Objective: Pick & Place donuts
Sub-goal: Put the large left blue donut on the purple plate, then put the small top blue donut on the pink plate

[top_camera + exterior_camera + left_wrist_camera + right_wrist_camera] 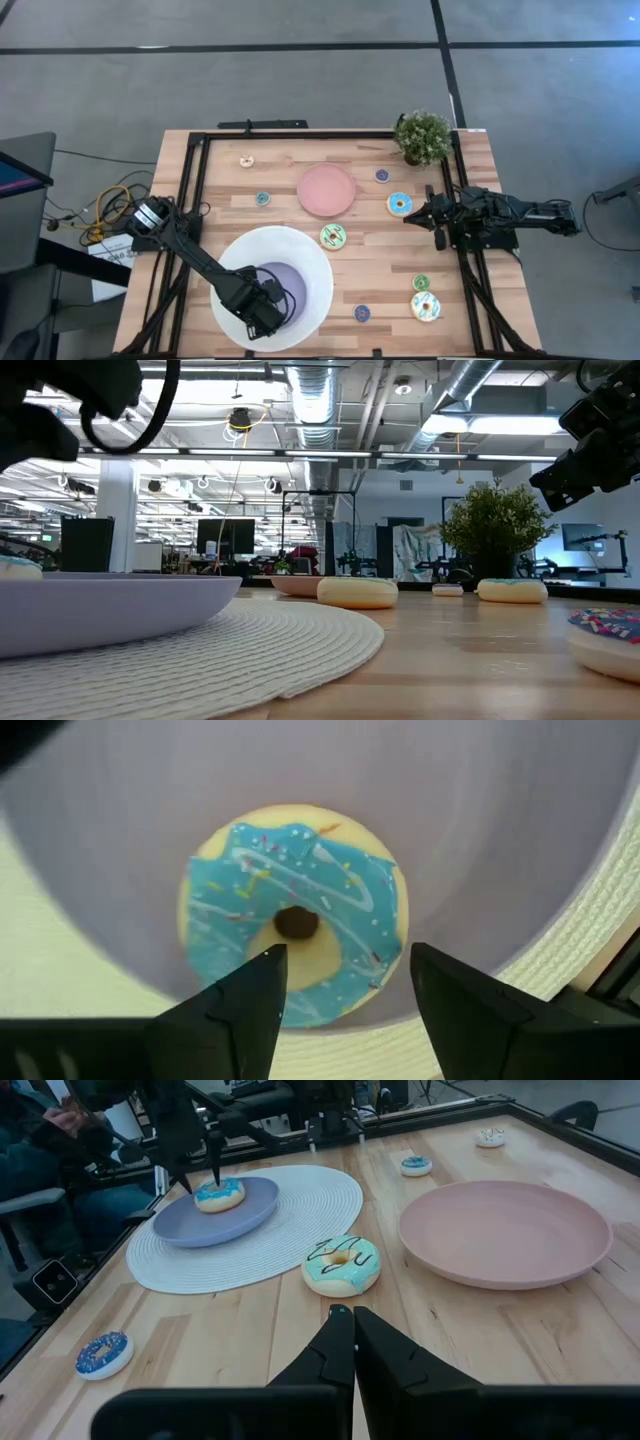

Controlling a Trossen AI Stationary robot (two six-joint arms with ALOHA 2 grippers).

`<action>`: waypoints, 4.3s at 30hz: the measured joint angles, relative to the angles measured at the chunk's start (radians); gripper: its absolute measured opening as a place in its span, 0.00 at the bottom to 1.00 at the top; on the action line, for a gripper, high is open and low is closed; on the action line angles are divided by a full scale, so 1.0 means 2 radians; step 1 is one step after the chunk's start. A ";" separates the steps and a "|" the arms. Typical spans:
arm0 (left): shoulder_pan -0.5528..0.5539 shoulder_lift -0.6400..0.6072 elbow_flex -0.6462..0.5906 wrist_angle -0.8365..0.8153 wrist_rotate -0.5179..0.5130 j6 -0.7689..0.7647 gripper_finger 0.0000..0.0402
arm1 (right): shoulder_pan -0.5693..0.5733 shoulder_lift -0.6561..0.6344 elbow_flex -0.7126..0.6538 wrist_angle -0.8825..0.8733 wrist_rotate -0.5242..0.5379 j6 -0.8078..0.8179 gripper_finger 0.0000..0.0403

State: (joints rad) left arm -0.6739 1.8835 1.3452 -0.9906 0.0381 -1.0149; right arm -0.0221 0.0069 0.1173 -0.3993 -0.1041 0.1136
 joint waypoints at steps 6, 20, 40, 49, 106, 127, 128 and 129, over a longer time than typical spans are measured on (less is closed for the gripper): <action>0.000 0.000 0.044 -0.061 -0.048 0.023 0.51 | 0.000 0.000 0.000 0.000 0.000 0.000 0.00; 0.079 0.000 0.064 0.108 -0.180 0.244 0.51 | 0.000 0.000 0.000 0.000 0.000 0.000 0.00; 0.184 -0.079 -0.060 0.248 -0.190 0.364 0.03 | 0.000 0.000 0.000 0.000 0.000 0.000 0.00; 0.222 -0.311 -0.288 0.436 -0.174 0.459 0.00 | 0.000 0.000 0.000 0.000 0.000 0.000 0.00; 0.377 -0.540 -0.593 0.694 -0.017 0.576 0.00 | -0.080 0.567 0.340 -0.062 0.274 0.115 0.19; 0.376 -0.540 -0.593 0.679 0.005 0.530 0.00 | -0.137 0.949 0.653 -0.362 0.232 -0.225 0.68; 0.376 -0.540 -0.593 0.678 0.005 0.530 0.00 | -0.139 0.957 0.654 -0.364 0.236 -0.243 0.68; 0.376 -0.540 -0.593 0.678 0.005 0.529 0.00 | -0.141 0.964 0.654 -0.365 0.236 -0.258 0.68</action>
State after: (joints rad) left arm 0.0788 0.8043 0.1585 0.3645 0.0483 0.0441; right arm -0.3049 1.9349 1.4258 -1.1299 0.3679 -0.4017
